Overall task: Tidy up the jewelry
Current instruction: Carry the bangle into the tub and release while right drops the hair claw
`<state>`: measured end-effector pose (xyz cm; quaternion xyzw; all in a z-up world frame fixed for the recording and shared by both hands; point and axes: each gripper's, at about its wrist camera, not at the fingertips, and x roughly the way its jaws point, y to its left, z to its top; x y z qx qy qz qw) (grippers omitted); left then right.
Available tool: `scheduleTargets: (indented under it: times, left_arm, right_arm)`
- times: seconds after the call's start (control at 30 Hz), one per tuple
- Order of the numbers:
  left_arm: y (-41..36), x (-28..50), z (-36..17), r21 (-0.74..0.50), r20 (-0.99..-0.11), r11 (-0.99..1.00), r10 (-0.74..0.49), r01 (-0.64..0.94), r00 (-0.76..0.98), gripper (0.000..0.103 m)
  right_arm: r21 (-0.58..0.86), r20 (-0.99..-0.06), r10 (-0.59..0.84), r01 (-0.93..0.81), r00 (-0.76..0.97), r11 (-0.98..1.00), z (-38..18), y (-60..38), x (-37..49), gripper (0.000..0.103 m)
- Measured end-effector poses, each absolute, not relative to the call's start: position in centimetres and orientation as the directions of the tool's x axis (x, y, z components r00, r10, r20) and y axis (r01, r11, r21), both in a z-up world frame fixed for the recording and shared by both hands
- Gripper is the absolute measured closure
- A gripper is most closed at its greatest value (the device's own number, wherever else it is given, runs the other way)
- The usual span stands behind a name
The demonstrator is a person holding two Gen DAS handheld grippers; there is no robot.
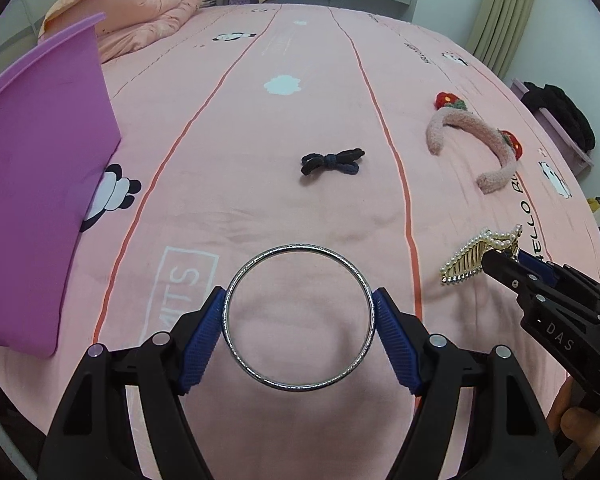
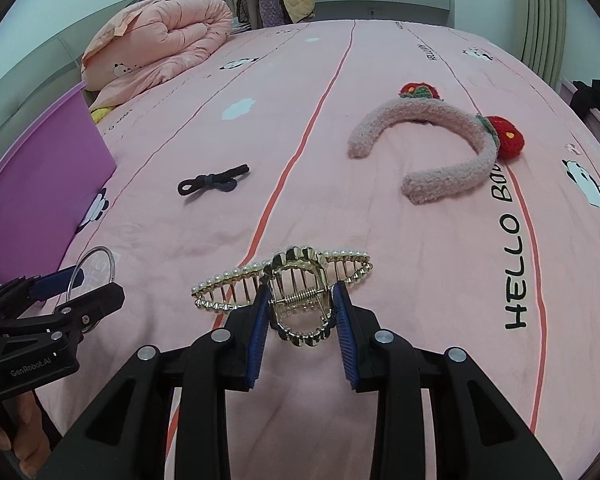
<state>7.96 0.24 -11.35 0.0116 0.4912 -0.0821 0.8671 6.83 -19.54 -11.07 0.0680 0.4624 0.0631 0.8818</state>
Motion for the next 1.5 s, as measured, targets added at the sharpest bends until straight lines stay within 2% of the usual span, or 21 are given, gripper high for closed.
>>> scheduleTargets:
  times: [0.53, 0.97, 1.27, 1.5]
  left_arm:
    - [3.8, 3.8, -1.2, -0.118, -0.741, 0.985, -0.172, 0.127, 0.649, 0.032]
    - [12.3, 2.2, 7.0, -0.067, -0.618, 0.997, -0.067, 0.033, 0.784, 0.032]
    - [21.3, 2.4, 8.4, -0.048, -0.595, 0.993, 0.058, -0.108, 0.802, 0.032]
    - [27.7, 3.2, 6.8, -0.03, -0.623, 0.977, 0.147, -0.212, 0.768, 0.032]
  right_arm:
    - [0.181, -0.671, 0.229, -0.143, 0.705, 0.973, -0.9, -16.4, 3.2, 0.072]
    - [0.196, -0.569, 0.388, -0.338, 0.725, 0.92, 5.6, -7.4, 4.6, 0.072]
    - [0.221, -0.533, 0.515, -0.476, 0.672, 0.851, 8.3, 1.5, 8.1, 0.072]
    - [0.209, -0.566, 0.556, -0.546, 0.609, 0.811, 7.7, 8.3, 11.4, 0.072]
